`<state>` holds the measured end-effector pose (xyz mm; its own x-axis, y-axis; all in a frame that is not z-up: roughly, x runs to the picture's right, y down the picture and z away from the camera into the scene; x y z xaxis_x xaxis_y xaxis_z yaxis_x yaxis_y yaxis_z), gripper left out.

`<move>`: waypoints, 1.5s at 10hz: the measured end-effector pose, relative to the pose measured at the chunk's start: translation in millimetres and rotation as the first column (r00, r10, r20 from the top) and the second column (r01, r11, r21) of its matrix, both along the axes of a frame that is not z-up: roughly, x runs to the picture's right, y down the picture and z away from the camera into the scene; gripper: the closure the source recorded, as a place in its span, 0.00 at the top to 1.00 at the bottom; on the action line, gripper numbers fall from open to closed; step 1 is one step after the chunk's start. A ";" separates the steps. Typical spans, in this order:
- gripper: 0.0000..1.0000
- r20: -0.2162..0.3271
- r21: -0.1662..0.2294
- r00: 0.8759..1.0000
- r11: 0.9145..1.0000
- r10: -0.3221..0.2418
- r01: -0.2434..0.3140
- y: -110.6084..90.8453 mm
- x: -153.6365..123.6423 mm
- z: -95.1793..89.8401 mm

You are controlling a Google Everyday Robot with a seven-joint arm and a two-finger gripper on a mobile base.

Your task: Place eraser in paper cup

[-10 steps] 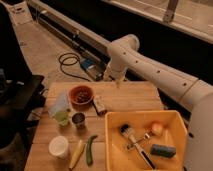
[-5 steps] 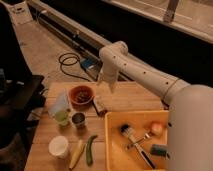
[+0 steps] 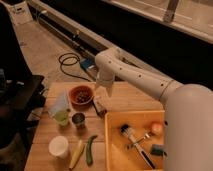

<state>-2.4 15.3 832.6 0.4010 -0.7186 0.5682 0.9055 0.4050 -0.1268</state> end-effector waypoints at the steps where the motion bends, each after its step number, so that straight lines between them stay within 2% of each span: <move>1: 0.65 0.000 0.000 1.000 1.000 0.000 0.000 0.2 -0.1 0.0; 3: 0.65 0.002 -0.003 1.000 1.000 -0.001 0.001 0.1 -0.7 0.8; 4: 0.65 0.013 -0.020 1.000 1.000 -0.003 0.004 3.2 -1.6 4.4; 8: 0.65 0.049 -0.089 0.998 0.996 -0.027 0.031 35.5 -4.6 34.2; 11: 0.65 0.065 -0.109 0.996 0.991 -0.067 0.073 51.1 -5.4 46.2; 13: 0.65 0.083 -0.116 0.989 0.984 -0.124 0.133 57.9 -8.2 50.6; 15: 0.65 0.099 -0.125 0.978 0.973 -0.182 0.194 64.9 -12.6 52.1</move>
<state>-14.9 80.2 884.7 0.2113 -0.6918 0.6905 0.9736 0.2111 -0.0864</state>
